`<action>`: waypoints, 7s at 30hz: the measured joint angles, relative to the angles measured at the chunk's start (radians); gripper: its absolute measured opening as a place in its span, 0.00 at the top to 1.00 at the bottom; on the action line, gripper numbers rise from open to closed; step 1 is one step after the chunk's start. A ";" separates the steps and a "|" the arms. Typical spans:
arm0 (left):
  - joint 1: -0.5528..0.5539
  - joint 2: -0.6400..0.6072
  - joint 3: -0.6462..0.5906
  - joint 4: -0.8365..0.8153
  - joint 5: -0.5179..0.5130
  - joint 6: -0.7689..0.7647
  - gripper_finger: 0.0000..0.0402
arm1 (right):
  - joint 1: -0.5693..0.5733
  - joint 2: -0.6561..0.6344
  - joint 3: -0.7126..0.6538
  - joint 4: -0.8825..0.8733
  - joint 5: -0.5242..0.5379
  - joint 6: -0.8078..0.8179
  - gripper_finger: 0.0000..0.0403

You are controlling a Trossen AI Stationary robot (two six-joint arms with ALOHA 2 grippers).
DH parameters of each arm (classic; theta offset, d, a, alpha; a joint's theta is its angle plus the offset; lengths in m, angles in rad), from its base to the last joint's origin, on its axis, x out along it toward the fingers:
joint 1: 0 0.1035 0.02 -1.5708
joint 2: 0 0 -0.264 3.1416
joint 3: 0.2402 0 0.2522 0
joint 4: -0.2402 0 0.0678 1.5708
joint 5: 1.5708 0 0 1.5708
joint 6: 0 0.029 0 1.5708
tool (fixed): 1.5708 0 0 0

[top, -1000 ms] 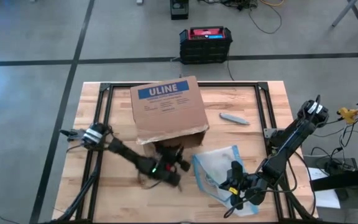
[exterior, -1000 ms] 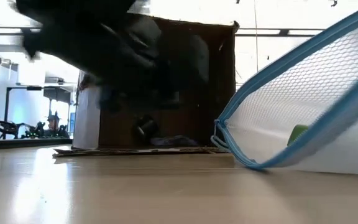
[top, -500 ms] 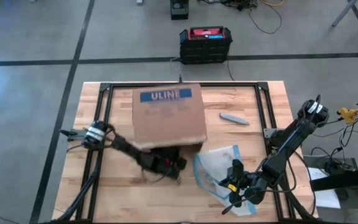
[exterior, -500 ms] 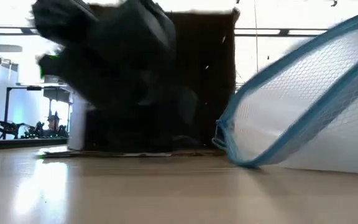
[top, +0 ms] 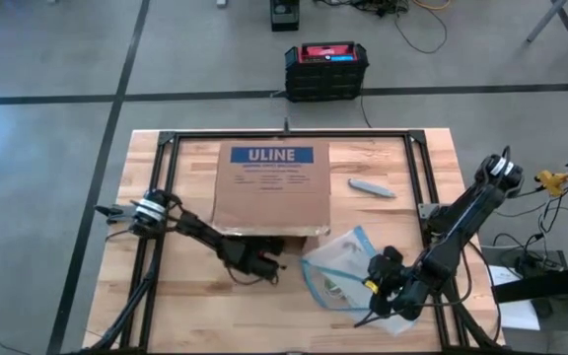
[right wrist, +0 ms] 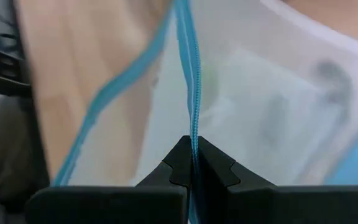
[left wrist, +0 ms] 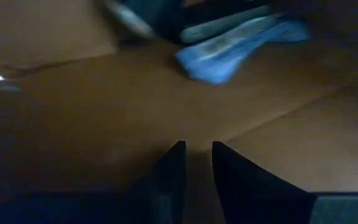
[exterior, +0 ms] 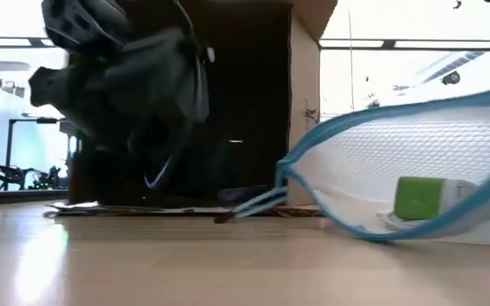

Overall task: Unpack boxes
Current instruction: Put the violet chocolate bar into the white zip bag

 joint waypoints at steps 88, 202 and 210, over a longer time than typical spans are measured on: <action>0.165 -0.087 -0.020 0.718 -0.095 0.481 0.85 | -0.219 0.125 -0.005 -0.087 0.360 0.233 1.00; 0.304 -0.130 0.188 0.203 0.635 1.425 0.80 | -0.213 0.133 -0.005 0.004 0.321 0.074 1.00; 0.339 -0.132 0.076 0.389 0.658 1.530 0.69 | -0.213 0.133 -0.005 0.033 0.321 0.075 1.00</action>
